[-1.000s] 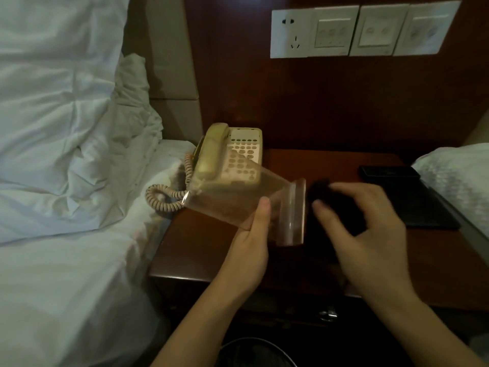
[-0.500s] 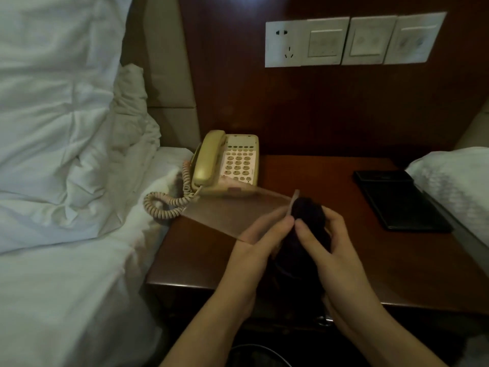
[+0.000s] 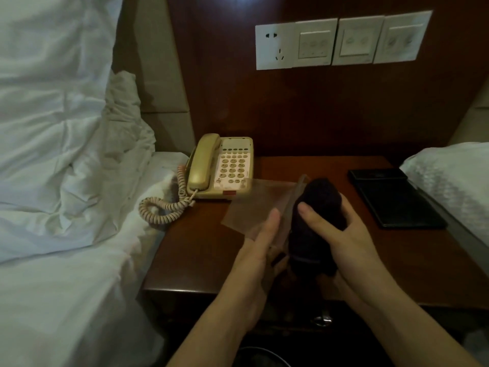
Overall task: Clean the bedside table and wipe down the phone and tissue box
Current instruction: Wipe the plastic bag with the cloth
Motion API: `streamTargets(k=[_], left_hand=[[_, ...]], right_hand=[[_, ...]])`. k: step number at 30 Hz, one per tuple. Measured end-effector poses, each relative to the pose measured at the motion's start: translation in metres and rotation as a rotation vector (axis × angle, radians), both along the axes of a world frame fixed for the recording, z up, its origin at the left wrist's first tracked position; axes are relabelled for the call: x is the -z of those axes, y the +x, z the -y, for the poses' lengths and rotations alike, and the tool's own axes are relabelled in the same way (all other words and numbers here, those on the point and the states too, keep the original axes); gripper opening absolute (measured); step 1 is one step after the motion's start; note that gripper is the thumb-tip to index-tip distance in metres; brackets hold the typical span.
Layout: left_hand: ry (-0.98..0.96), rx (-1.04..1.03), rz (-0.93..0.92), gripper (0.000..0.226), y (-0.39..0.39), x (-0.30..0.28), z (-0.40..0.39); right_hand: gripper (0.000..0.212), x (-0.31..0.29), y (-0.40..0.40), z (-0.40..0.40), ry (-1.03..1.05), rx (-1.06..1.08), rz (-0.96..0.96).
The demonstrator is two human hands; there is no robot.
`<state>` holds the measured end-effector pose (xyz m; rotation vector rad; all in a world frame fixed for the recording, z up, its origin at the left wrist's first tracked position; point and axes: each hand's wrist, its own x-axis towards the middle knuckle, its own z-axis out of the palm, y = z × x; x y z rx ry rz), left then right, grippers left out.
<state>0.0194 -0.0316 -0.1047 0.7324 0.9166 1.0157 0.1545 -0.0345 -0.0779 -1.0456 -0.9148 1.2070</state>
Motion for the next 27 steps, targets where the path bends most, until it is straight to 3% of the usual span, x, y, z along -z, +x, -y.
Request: streamTargets(k=[3,6,10,14,17,20,24,27], left_hand=[[-0.026,-0.104,-0.013,0.110,-0.001,-0.005,0.001],[0.143,-0.251,-0.220,0.137,-0.001,-0.009,0.000],[0.330,-0.264,-0.359,0.114,0.005,-0.012,0.002],[0.446,-0.311,-0.632,0.104,-0.004,-0.013,-0.006],[0.660,-0.128,-0.588,0.071,-0.013,-0.018,-0.018],[0.803,-0.063,-0.610,0.044,-0.019,-0.017,-0.027],[0.858,-0.209,-0.563,0.055,-0.019,-0.015,-0.027],[0.784,-0.294,-0.379,0.068,-0.020,-0.016,-0.024]], right_hand=[[0.074,-0.002,0.005,-0.004,0.029,0.060,0.036],[0.072,-0.003,0.009,-0.005,0.056,0.048,0.074],[0.072,-0.005,0.005,-0.005,0.093,-0.003,0.095],[0.067,-0.009,0.006,-0.006,0.101,-0.025,0.139],[0.048,-0.017,0.007,0.000,0.109,-0.211,0.173],[0.047,-0.020,0.002,0.004,0.123,-0.275,0.204],[0.057,-0.020,-0.006,0.011,0.133,-0.165,0.275],[0.060,-0.027,-0.008,0.025,0.109,-0.277,0.327]])
